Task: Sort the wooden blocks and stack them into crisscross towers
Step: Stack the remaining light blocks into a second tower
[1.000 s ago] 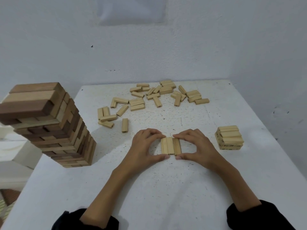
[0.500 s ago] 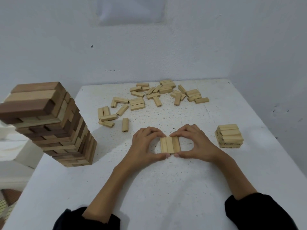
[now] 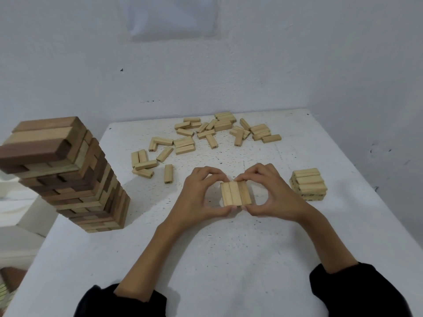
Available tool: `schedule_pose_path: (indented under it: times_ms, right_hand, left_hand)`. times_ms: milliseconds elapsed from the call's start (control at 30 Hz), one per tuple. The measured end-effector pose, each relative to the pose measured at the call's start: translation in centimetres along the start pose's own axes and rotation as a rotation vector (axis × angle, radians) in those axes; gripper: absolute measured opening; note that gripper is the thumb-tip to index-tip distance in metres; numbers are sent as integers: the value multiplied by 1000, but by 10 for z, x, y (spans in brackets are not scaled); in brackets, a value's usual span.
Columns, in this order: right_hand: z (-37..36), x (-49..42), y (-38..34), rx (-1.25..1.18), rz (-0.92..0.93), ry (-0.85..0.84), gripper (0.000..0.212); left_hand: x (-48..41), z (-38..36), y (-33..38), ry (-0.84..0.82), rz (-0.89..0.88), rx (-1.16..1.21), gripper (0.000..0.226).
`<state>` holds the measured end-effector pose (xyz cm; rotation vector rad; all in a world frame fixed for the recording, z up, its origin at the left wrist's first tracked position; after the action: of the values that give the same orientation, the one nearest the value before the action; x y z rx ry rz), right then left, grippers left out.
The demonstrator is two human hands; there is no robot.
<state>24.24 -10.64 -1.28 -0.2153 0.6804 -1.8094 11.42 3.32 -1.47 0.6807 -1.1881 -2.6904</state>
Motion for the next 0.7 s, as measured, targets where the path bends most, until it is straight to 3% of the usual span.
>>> schedule_pose_path:
  times_ms: [467,700]
  right_hand:
    - [83,40,46,45,-100,54,53]
    - [105,51,82,46,-184,-20,53]
  left_hand:
    - [-67,-55,57,-92,-102,61,59]
    - [-90,-88,70,-79,-110,42,63]
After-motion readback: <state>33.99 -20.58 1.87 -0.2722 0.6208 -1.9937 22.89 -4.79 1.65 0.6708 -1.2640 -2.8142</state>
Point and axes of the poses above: each hand's wrist, its own x-axis away from the middle knuckle, its own z-axis out of the back of the hand, y = z × x, the point moved 3 cm from there along -x, towards the middle knuckle, and after that the axes turned 9 degrees about x, right-handed, at the moved point
